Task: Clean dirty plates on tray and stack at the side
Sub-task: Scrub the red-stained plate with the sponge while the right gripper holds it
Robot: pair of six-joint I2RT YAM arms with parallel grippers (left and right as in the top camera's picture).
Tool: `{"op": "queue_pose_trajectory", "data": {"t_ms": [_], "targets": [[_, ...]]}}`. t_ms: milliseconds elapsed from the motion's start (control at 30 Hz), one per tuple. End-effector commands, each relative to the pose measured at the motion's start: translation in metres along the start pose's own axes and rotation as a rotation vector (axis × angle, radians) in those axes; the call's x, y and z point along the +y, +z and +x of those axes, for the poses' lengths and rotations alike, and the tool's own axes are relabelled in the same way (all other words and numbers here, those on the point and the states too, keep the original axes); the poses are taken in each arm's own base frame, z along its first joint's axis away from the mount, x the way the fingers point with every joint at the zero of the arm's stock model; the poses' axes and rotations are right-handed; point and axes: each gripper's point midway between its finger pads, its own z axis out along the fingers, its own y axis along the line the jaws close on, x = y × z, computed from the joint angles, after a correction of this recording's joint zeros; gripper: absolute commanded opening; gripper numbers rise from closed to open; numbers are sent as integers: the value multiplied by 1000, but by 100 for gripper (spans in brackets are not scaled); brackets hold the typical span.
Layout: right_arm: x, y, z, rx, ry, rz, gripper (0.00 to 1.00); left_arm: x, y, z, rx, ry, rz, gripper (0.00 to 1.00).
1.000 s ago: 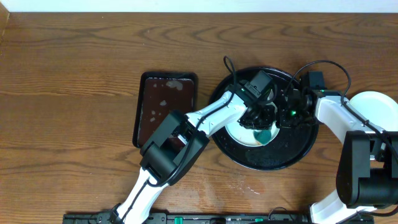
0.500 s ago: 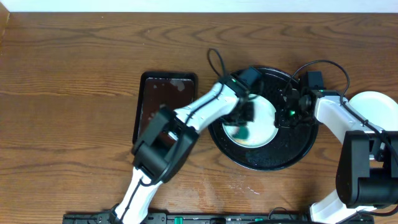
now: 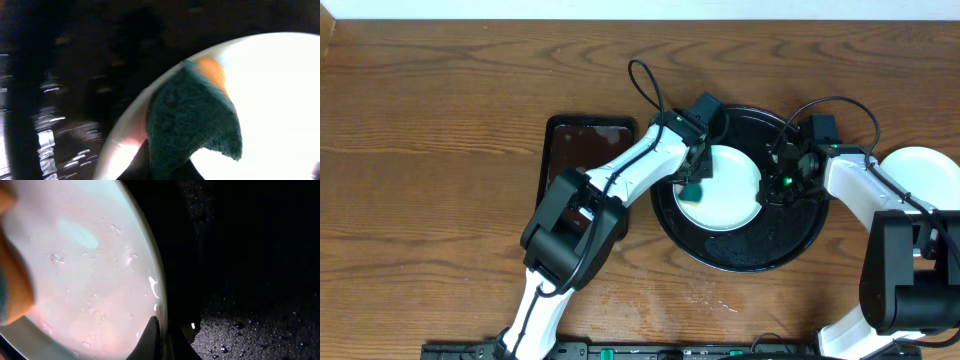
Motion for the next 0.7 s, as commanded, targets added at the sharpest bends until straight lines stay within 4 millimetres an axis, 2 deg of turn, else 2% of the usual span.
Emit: {"op": "queue_pose_trajectory", "data": {"t_ms": [0,33,100,200,333,433,533,600,667], "targets": [[-13,3,6,21,-6,62,1,-18,27,15,112,-9,137,8],[-13,3,6,21,-6,62,1,-40,32,26,163,5,232,8],[-13,3,6,21,-6,62,1,-60,36,38,203,28,307,8],[-13,3,6,21,-6,62,1,-82,37,55,233,75,358,8],[-13,3,6,21,-6,62,1,-98,37,73,240,146,371,8],[-13,3,6,21,-6,62,1,-103,37,83,254,181,378,8],[-13,3,6,21,-6,62,1,-99,37,82,261,176,369,8],[-13,3,6,22,-6,62,1,-88,38,76,257,151,343,8],[-13,3,7,23,-6,62,1,-67,41,64,233,115,265,7]]}}
